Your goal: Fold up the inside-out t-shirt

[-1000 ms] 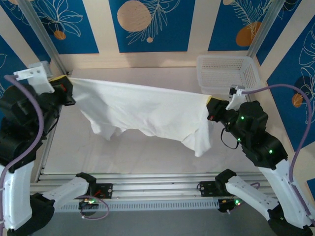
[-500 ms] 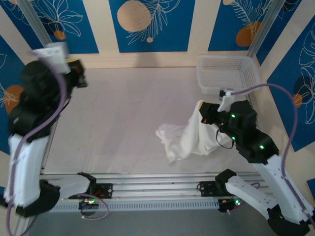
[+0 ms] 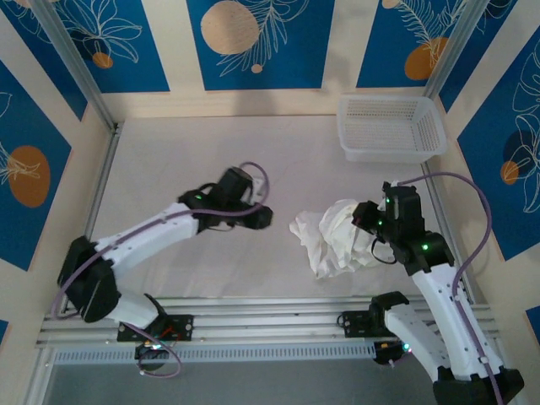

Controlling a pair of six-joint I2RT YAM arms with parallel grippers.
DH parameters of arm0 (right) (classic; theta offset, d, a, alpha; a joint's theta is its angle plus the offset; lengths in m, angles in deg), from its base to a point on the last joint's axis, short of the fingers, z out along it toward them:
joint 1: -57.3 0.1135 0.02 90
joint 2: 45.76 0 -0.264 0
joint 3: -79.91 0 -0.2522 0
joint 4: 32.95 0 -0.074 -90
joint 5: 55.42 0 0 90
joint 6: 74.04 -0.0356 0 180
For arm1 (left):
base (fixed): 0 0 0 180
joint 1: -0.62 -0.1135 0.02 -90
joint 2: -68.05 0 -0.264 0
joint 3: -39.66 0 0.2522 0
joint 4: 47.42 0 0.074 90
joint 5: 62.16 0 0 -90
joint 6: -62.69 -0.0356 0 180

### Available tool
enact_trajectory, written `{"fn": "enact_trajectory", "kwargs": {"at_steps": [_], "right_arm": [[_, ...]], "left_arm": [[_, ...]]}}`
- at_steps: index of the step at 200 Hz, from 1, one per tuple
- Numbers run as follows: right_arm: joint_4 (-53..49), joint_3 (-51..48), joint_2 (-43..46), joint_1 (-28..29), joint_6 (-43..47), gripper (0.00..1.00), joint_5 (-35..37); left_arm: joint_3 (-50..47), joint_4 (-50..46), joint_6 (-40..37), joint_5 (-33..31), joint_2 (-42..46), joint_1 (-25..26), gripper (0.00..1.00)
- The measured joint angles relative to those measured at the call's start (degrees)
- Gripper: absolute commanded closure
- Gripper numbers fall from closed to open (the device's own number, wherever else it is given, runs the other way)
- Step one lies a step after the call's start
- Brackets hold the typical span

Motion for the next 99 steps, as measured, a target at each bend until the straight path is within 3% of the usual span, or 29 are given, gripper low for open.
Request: {"fn": "enact_trajectory", "kwargs": {"at_steps": [22,54,99], "right_arm": [[0.81,-1.68,0.31,-0.02,-0.81,1.00,-2.99],[0.76,-2.47,0.00,-0.02,-1.16,1.00,-5.68],[0.74,-2.58,1.14,-0.07,-1.11,1.00,-7.34]], "left_arm": [[0.83,3.96,2.16,0.59,-8.33,3.50,0.54],[5.03,6.01,3.67,-1.22,-18.01,3.67,0.50],[12.72,7.91,3.21,-3.80,-24.22,3.67,0.50]]}}
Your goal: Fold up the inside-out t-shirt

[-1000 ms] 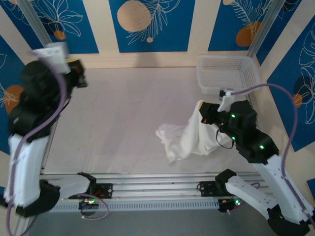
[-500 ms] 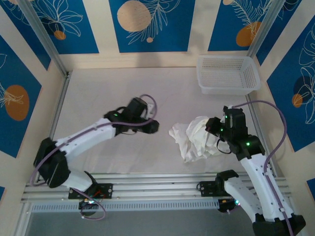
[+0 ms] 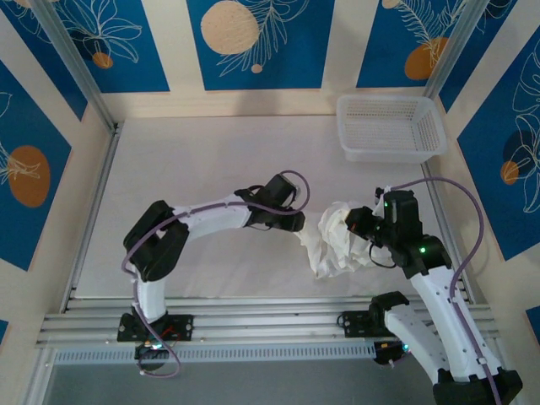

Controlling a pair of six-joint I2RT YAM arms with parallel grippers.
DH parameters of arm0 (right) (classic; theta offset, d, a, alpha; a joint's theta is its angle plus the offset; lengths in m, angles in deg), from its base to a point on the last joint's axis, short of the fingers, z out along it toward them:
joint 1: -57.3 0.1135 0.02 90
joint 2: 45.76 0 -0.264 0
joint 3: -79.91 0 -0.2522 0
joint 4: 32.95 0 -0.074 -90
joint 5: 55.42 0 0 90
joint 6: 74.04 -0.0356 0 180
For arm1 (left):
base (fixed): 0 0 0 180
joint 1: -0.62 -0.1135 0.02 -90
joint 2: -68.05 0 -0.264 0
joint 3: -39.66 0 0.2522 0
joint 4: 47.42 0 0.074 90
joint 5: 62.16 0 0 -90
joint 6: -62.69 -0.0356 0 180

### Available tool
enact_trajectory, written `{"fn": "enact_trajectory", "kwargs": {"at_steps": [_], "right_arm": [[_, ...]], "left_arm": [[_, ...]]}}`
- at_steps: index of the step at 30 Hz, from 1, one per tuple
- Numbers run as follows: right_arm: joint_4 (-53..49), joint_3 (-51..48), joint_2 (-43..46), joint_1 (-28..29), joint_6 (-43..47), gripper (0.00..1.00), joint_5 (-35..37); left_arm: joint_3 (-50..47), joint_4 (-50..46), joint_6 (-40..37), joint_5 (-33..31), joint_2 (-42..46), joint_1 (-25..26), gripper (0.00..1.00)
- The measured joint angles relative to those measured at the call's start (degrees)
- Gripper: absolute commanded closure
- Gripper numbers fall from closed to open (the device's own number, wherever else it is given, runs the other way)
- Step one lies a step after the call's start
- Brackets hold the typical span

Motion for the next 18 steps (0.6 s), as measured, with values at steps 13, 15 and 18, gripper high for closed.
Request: {"fn": "enact_trajectory", "kwargs": {"at_steps": [13,15,18], "right_arm": [[0.00,-0.07,0.00,-0.02,-0.02,1.00,-1.20],[0.00,-0.07,0.00,-0.02,-0.02,1.00,-1.36],[-0.04,-0.04,0.00,-0.02,-0.02,1.00,-1.36]], "left_arm": [[5.49,1.29,0.00,-1.05,-8.22,-1.44,0.85],[5.95,0.94,0.37,-1.03,-8.52,-1.90,1.00],[6.84,0.57,-0.15,-1.09,-8.09,-2.21,1.00]]}}
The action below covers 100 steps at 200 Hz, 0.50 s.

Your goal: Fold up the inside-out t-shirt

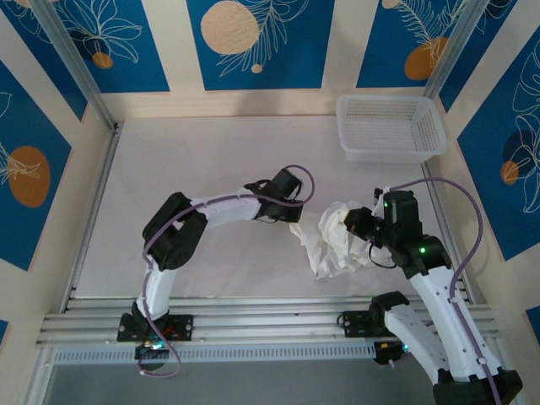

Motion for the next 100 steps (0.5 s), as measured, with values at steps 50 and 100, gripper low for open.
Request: {"fn": "enact_trajectory", "kwargs": {"at_steps": [50,100], "right_arm": [[-0.39,2.75,4.09,0.00,0.68,1.00,-0.94],[6.32,4.24,7.15,2.19,3.93,1.00,-10.88]], "left_arm": [[1.81,-9.07,-3.65,-4.52,18.29,-2.45,1.00],[24.15,-16.04,-11.19,-13.46,38.21,-9.14,1.00]]}}
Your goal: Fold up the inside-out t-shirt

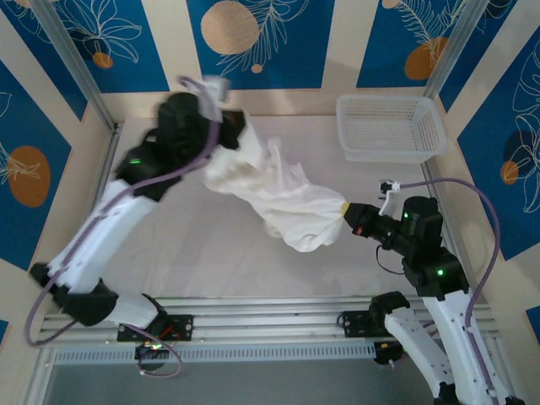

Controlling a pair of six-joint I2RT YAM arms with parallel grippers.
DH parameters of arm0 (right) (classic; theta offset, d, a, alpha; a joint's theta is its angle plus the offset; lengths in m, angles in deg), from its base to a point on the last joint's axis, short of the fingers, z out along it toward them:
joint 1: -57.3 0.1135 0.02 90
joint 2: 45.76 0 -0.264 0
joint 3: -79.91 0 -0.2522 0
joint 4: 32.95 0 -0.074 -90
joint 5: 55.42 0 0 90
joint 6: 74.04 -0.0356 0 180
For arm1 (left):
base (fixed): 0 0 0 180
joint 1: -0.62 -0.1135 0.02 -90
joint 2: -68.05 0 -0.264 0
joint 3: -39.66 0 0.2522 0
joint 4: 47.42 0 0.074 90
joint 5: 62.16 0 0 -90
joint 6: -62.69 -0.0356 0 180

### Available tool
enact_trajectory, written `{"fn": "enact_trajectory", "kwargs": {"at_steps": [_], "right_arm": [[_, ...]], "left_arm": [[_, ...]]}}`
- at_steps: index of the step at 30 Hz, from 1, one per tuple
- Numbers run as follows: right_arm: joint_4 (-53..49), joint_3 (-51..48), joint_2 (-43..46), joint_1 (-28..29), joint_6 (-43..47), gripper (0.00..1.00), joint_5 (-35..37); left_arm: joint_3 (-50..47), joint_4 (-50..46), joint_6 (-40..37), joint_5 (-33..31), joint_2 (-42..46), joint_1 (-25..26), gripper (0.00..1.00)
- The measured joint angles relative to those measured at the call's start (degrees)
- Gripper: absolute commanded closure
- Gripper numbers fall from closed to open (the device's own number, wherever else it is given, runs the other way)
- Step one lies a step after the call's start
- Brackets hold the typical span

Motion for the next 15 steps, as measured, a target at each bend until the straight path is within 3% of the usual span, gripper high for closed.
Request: {"fn": "enact_trajectory", "kwargs": {"at_steps": [4,7,10,15], "right_arm": [[-1.62,-2.54,-1.90,3.67,0.98,0.96,2.49],[-5.84,-8.07,-3.65,3.96,-0.28,0.64,5.84],[-9.92,-10.73,-6.51,3.91,-1.22,0.46,6.64],[-9.81,-7.21,-8.13,4.15,1.11,0.42,5.64]], "left_arm": [[7.85,-1.20,-2.89,-0.70,1.66,-0.39,1.00],[7.96,-2.58,-3.74,1.07,0.17,-0.37,1.00],[4.63,-4.42,-3.91,2.25,-3.06,-0.33,1.00],[-7.82,-9.81,-3.41,-0.87,-4.42,-0.24,1.00]]}}
